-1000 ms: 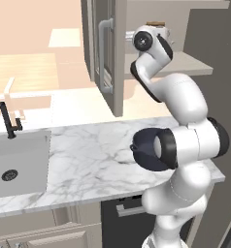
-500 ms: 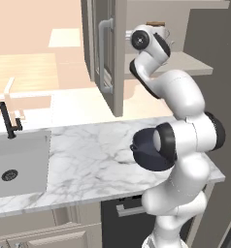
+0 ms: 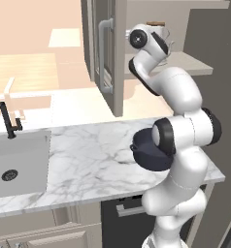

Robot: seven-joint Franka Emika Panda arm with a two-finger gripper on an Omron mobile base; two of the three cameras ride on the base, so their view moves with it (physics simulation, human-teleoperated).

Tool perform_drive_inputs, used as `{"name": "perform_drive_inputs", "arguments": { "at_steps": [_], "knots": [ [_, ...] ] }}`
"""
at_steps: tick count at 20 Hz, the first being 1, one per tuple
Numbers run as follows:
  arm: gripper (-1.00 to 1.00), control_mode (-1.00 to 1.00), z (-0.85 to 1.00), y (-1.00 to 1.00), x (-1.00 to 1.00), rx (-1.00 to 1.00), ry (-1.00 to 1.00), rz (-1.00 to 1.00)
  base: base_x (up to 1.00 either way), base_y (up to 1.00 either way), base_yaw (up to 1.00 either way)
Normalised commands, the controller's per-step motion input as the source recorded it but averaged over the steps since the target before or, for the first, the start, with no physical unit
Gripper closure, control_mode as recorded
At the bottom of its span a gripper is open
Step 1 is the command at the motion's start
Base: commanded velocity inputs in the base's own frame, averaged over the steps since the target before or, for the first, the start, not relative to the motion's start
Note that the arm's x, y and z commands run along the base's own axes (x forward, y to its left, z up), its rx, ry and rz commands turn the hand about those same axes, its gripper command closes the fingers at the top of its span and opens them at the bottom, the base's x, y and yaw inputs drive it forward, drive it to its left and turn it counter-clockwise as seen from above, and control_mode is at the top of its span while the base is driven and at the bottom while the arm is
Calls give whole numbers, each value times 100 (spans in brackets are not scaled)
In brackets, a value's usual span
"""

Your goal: Pick the kettle from the cabinet and place it on a stove burner. Then pick the pot from the counter and place it on another stove burner. Finally, turn both burners on.

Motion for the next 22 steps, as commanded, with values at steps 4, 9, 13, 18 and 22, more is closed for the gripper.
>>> {"name": "perform_drive_inputs", "arguments": {
  "at_steps": [4,9,13,18,22],
  "knots": [
    [-100,-100,0,0,15,0,0,0,0,0,0],
    [-100,-100,0,0,6,0,0,0,0,0,0],
    [-100,-100,0,-12,3,0,0,0,0,0,0],
    [-100,-100,0,-14,5,0,0,0,0,0,0],
    [-100,-100,0,-3,13,0,0,0,0,0,0]
  ]
}}
